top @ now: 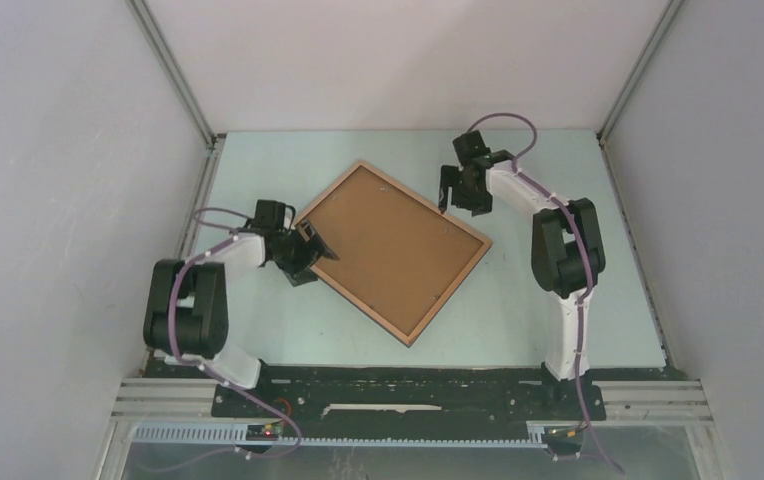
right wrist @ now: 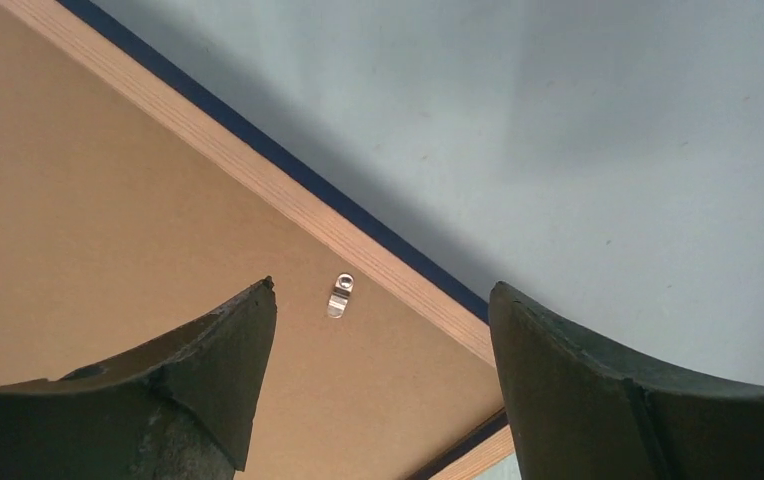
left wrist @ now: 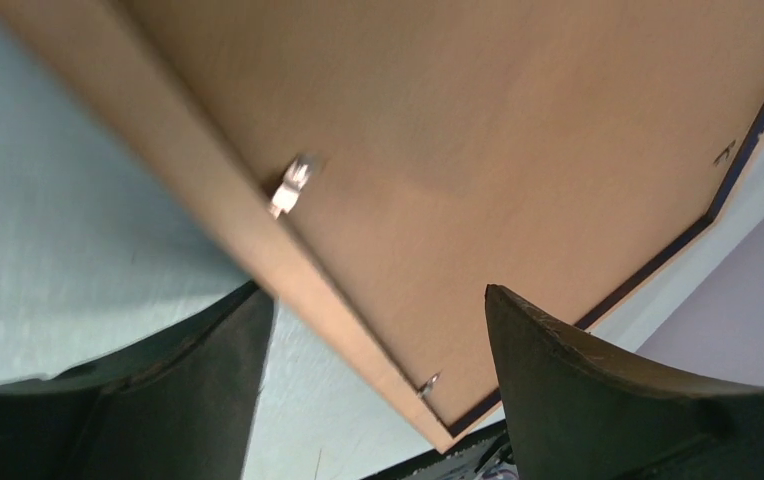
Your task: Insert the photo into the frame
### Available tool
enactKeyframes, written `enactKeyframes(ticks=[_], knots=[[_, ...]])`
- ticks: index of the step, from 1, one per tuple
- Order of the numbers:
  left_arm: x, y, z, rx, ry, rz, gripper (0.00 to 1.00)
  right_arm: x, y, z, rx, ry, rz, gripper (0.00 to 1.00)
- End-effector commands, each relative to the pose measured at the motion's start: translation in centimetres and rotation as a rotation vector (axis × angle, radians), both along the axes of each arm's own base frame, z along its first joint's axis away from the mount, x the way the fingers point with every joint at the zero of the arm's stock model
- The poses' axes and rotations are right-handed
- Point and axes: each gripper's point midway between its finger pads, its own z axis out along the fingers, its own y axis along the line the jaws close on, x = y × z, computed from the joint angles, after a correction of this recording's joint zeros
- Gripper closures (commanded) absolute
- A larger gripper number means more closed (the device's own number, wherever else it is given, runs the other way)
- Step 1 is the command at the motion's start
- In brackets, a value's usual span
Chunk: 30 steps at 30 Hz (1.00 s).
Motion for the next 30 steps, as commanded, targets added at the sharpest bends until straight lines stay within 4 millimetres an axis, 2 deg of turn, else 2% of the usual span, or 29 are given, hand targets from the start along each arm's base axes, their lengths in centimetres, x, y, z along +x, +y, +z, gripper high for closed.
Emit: enactKeyframes(ticks=[1,6,11,16,21,25,30], knots=[[3.1,0.2,0.6,0.045,-0.002,-0.084,0.18,-1.7,0.3,-1.4,-0.052,0.049,0.023,0.15],[4.5,-0.5,0.1,-0.005,0.001,-0.069,0.18,-3.0,0.9,-3.6,-0.041,0.102,0.029,0.17],[5.2,0.6,0.4,0.019,-0.020,-0.082,0.18,-2.8,0.1,-3.7,-0.115,0.107,-0.010,0.18],[5.3,1.3,0.6,0.000,-0.031,-0.046,0.18,-2.5,-1.1,-3.0,-0.252,0.076,-0.012,0.15],[5.2,0.6,0.3,-0.052,-0.021,-0.047,0.18,-2.4,-1.8,-3.5,-0.266,0.089,0.001,0.16],[5.1,0.4,0.2,-0.061,-0.021,-0.043,0.18,-2.4,-1.0,-4.4,-0.220,0.107,0.027,0.19],[5.2,0.5,0.3,-0.057,-0.025,-0.041,0.18,-2.8,-1.1,-4.8,-0.239,0.133,0.039,0.22]])
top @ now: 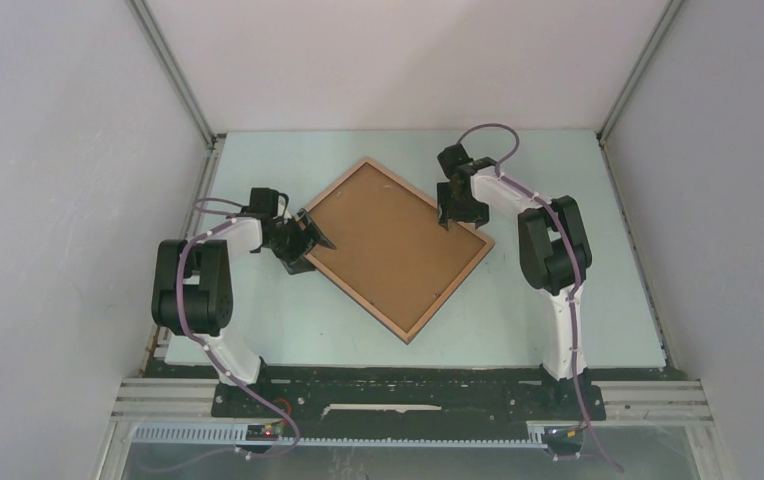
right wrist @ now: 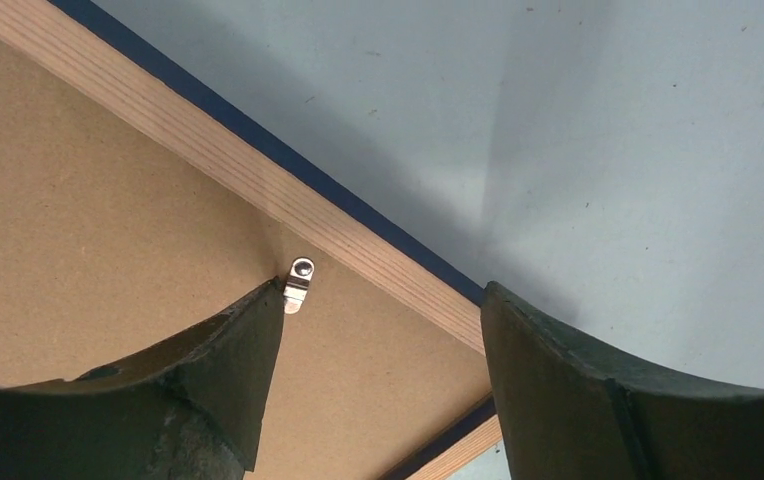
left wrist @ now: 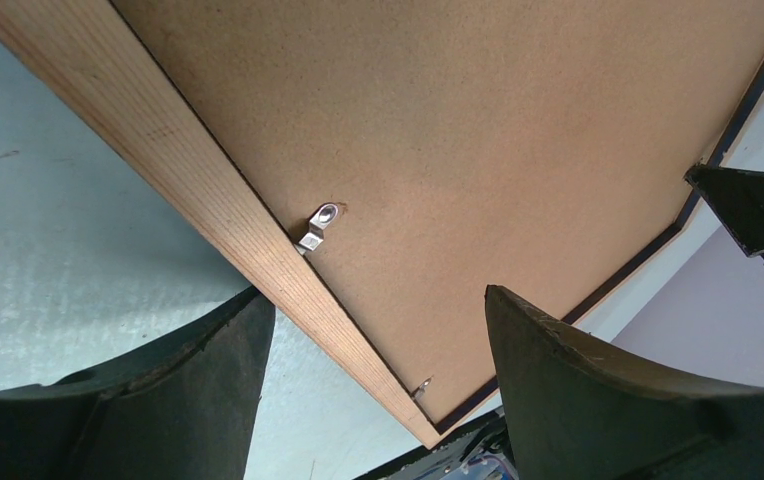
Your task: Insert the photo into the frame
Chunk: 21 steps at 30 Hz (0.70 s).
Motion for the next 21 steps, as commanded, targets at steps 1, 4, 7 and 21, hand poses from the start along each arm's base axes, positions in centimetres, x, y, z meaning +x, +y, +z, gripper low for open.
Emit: enactKeyframes(ticks=[1,4,7,21], knots=[[1.1,-0.2,0.2,-0.017,-0.050,-0.001,0.18,0.0,0.0,-0.6,-0.013,0.024,0.022,0.24],[1.1,-0.2,0.2,-0.016,-0.047,0.000,0.18,0.0,0.0,-0.8,-0.001,0.036,0.028,0.33],[1.0,-0.2,0.1,-0.016,-0.044,0.000,0.18,-0.1,-0.1,-0.9,0.006,0.041,0.027,0.44],[1.1,-0.2,-0.1,-0.014,-0.045,-0.004,0.17,0.2,0.3,0.1,0.091,0.001,0.031,1.00]])
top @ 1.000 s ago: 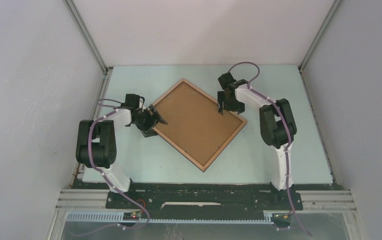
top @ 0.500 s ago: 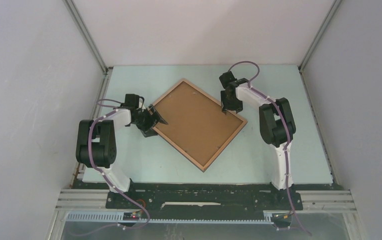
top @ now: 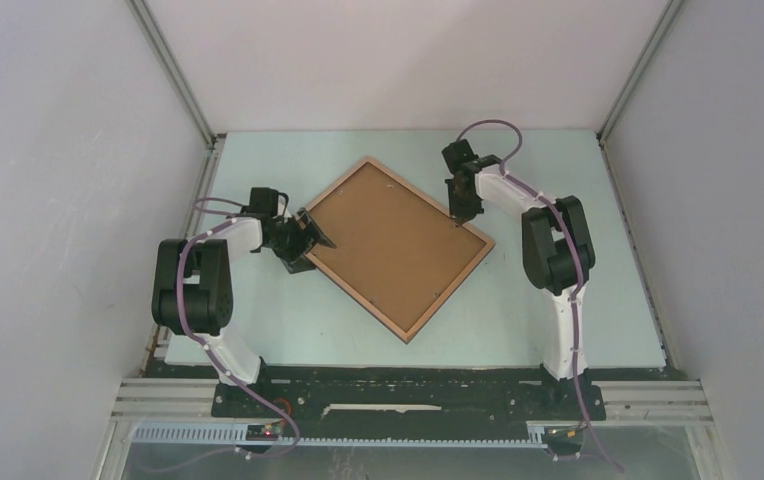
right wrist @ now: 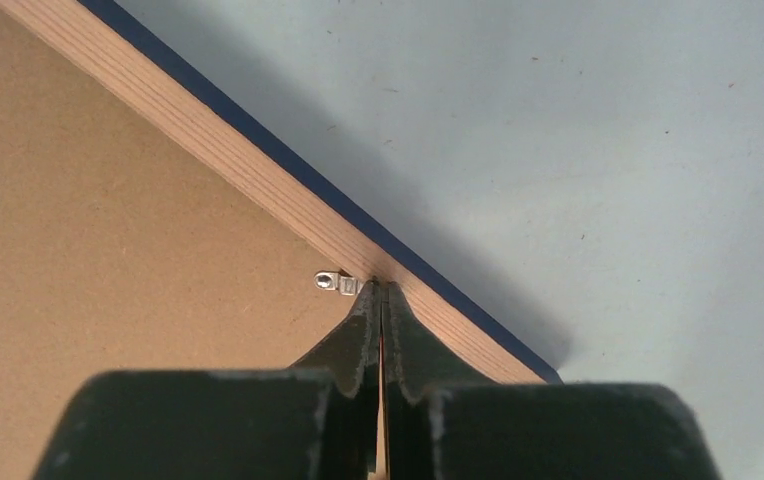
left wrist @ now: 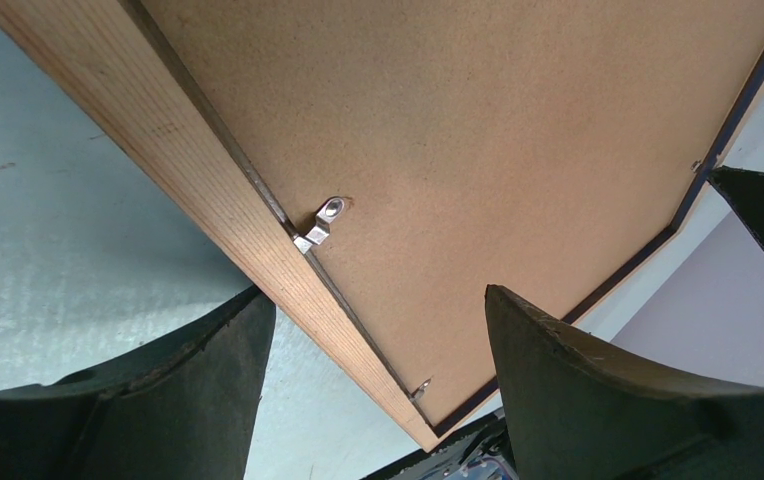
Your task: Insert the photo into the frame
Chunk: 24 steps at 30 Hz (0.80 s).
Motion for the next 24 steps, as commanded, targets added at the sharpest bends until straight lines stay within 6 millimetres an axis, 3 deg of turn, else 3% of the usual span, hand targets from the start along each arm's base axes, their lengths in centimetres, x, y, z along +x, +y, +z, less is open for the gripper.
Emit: enactKeyframes(ticks=[1,2,7,9,16,24], knots=[[0.9,-0.1,-0.1,-0.009,-0.037,-0.006,0.17,-0.8,0.3,0.0,0.071,0.011,-0.013,1.00],[0.9,-0.1,-0.1,-0.006,-0.040,-0.007,0.16,-0.8,0.2,0.2,0.083,0.002,-0.017,0.97],[1.1,0.2,0.3,0.011,-0.059,-0.009,0.16,-0.8,-0.2,1.8,0.086,-0.062,-0.003,0.59],[1.0,0.1,0.2,0.010,-0.057,-0.010,0.16,-0.9,-0.3,2.0,0.081,-0.064,0.016,0.52],[1.0,0.1,0.1,0.008,-0.053,-0.013,0.16,-0.9,-1.5,0.4,-0.027,-0.024,0.051,0.39],[0.9,0.1,-0.5,0.014,-0.036,-0.013,0.15,0.2,-2.1,-0.4,-0.039,-0.019,0.061,0.35]])
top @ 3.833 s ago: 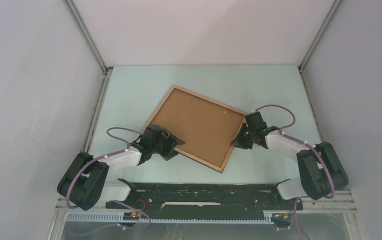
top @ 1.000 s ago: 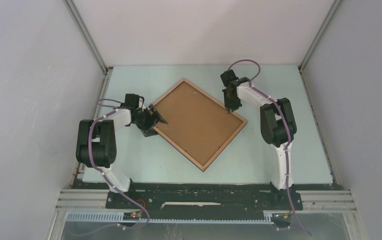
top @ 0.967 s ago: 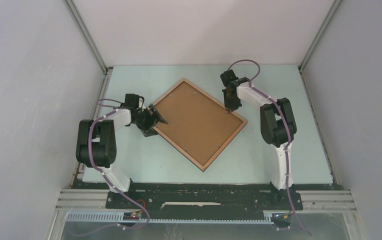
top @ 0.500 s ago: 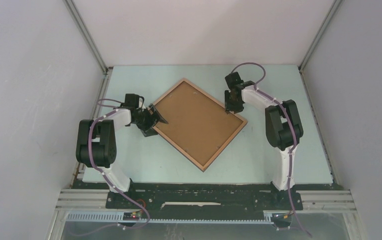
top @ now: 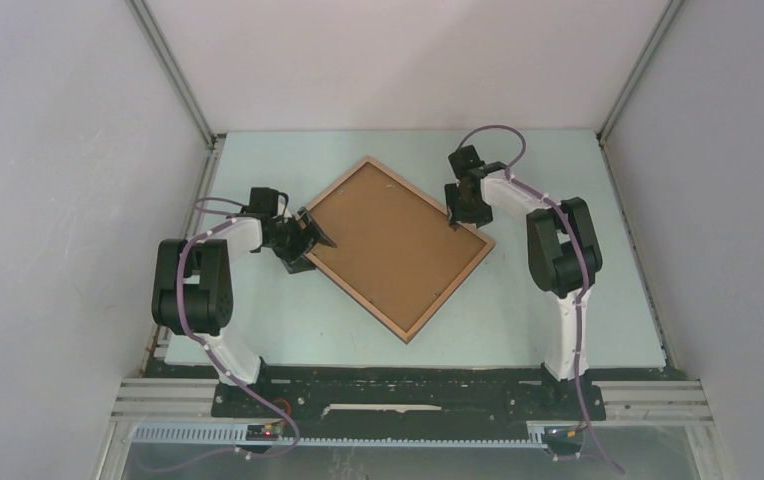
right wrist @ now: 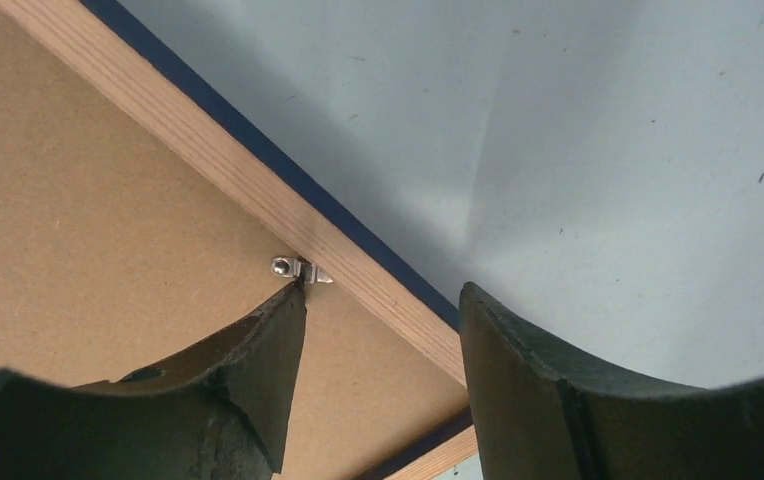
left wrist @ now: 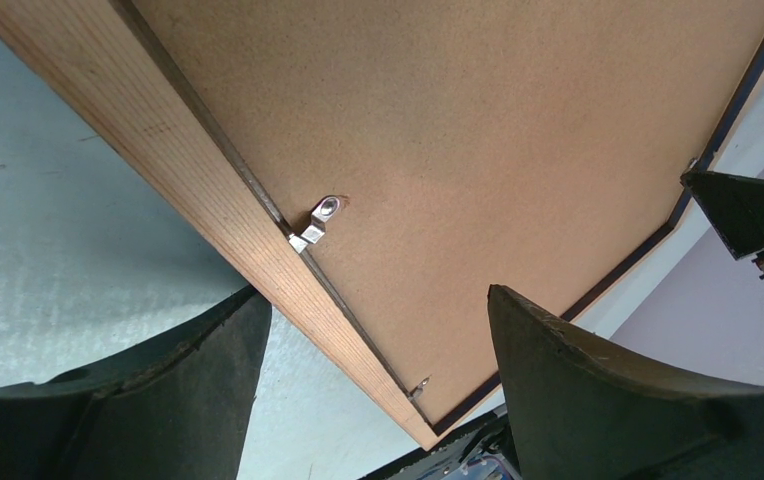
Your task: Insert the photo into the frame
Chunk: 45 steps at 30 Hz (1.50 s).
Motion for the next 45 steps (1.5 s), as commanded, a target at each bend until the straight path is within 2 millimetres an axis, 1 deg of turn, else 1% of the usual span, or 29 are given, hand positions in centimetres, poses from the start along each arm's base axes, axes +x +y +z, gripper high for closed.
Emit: enactKeyframes(ticks=[1,4,8,12,15,18,21,22,23,26,27,28,29,31,33,35,38,42,45], knots=[[0.8,0.3,-0.7,0.022,-0.028,-0.007,0.14,1.1,-0.6,-0.4,-0.031,0.004,0.019,0.35],[0.5,0.4,-1.2,0.024,0.001,0.012,0.14,1.2,-0.2,-1.2,-0.015,0.026,0.029,0.39],[1.1,0.6,-0.7,0.031,0.026,0.046,0.13,1.0,-0.1,-1.3,-0.007,0.038,0.030,0.56],[2.6,0.4,-0.1,0.031,0.012,0.063,0.13,0.8,0.6,-1.6,0.017,0.034,0.049,0.67],[2.9,0.3,-0.4,0.029,0.017,0.048,0.13,1.0,1.0,-1.9,0.032,0.043,0.059,0.78],[3.1,0.1,-0.9,0.029,0.018,0.024,0.13,0.6,1.5,-2.2,0.039,0.065,0.080,0.87],[3.7,0.1,-0.9,0.034,-0.003,0.003,0.13,-0.4,1.9,-1.6,0.043,0.079,0.084,0.99],[4.1,0.0,-0.6,0.034,-0.012,-0.004,0.13,-1.0,2.2,-1.3,0.059,0.091,0.082,1.00],[4.4,-0.1,-0.4,0.028,-0.020,-0.014,0.13,-1.5,2.6,-0.8,0.079,0.094,0.084,1.00],[5.4,0.0,0.5,0.039,-0.047,-0.025,0.12,-3.7,5.2,0.8,0.206,0.116,0.145,1.00],[5.5,0.1,0.7,0.044,-0.056,-0.026,0.12,-4.2,5.7,1.2,0.224,0.113,0.159,1.00],[5.6,0.1,0.8,0.045,-0.060,-0.029,0.12,-4.4,5.8,1.8,0.227,0.102,0.164,0.93],[5.5,0.1,0.8,0.047,-0.060,-0.028,0.12,-4.4,5.5,2.1,0.213,0.085,0.158,0.83],[5.4,0.1,0.7,0.042,-0.055,-0.025,0.12,-3.7,4.6,2.8,0.181,0.032,0.134,0.64],[5.4,0.0,0.6,0.035,-0.053,-0.024,0.12,-2.9,4.1,3.3,0.187,-0.015,0.127,0.53],[5.4,0.0,0.7,0.037,-0.054,-0.022,0.12,-2.4,3.4,3.1,0.179,-0.039,0.117,0.46],[5.4,0.2,0.7,0.047,-0.060,-0.019,0.12,-1.8,2.5,2.4,0.147,-0.045,0.093,0.40],[5.4,0.3,0.7,0.051,-0.058,-0.018,0.12,-1.2,1.4,0.8,0.089,-0.020,0.073,0.40],[5.3,0.3,0.6,0.050,-0.055,-0.019,0.12,-1.0,0.7,0.0,0.046,-0.003,0.056,0.41]])
